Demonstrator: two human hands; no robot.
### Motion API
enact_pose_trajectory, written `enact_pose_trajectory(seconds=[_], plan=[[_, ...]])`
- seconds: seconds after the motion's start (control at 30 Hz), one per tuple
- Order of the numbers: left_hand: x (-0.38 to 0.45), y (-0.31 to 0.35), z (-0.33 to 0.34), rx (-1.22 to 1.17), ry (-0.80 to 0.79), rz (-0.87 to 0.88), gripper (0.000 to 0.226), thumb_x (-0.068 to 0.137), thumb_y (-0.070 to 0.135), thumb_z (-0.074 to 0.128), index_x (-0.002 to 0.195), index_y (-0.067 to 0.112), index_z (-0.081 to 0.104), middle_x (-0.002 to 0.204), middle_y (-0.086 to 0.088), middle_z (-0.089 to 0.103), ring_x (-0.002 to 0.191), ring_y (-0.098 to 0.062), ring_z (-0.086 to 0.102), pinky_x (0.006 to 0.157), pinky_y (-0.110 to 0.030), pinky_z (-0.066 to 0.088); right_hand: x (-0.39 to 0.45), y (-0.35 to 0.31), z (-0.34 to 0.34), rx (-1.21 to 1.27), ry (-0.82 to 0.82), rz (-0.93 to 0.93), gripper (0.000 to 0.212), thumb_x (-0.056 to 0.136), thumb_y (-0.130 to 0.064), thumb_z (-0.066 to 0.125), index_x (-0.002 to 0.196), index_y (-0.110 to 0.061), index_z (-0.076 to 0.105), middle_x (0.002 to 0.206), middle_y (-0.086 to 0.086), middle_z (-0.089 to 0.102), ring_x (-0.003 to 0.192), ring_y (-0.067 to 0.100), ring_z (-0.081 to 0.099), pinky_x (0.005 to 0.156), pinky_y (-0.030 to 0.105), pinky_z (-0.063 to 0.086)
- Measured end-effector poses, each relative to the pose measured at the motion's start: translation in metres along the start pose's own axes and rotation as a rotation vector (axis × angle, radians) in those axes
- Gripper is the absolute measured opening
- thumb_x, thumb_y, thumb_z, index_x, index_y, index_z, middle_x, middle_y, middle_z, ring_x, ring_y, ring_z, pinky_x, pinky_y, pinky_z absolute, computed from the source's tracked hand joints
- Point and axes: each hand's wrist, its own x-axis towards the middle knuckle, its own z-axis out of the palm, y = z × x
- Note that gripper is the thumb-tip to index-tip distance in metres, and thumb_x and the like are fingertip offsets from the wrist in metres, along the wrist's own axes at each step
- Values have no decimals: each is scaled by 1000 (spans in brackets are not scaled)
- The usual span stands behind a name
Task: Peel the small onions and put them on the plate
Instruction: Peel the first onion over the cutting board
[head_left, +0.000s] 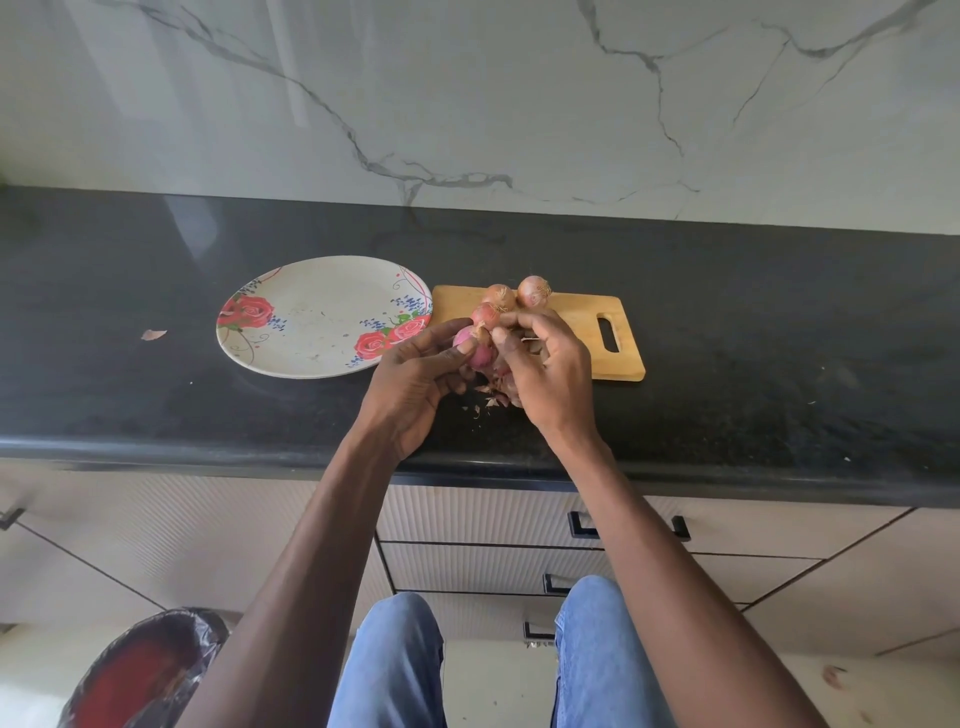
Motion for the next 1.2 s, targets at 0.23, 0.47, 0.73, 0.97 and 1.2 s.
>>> enact_pose_trajectory(seconds=[0.23,0.47,0.73,0.97,1.2], plan=[[1,-2,-2,34,7,8,33,78,9,73,111,8,72,93,-8,73,71,-17,60,59,-23,50,1,1,2,-22,2,18,10,87,-4,73,97,-4,77,99,-1,72,96,-1,63,88,9,47],[1,-2,-1,51,4,9,22,89,7,68,111,4,66,89,-10,71,68,-16,60,57,-23,51,0,-2,4,-49,-3,43,7,92,-3,67,95,-6,71,95,-2,68,92,5,61,83,9,46],[-1,-1,2,81,18,26,35,79,13,74,112,4,66,89,-6,72,70,-15,62,58,-22,48,0,-4,3,-48,-11,100,6,94,-3,63,96,-5,68,94,-2,66,87,2,58,77,5,43],[0,0,1,-34,22,6,19,94,-3,59,110,7,65,88,-6,71,67,-12,63,58,-21,51,2,-1,1,-120,66,179,11,88,2,68,93,-8,71,94,-3,66,87,5,60,83,23,53],[0,1,0,2,24,2,20,87,9,68,106,7,73,89,-7,71,66,-11,58,56,-22,45,1,-1,-2,129,-153,18,25,85,-11,75,110,-9,76,116,3,70,115,11,63,99,33,52]])
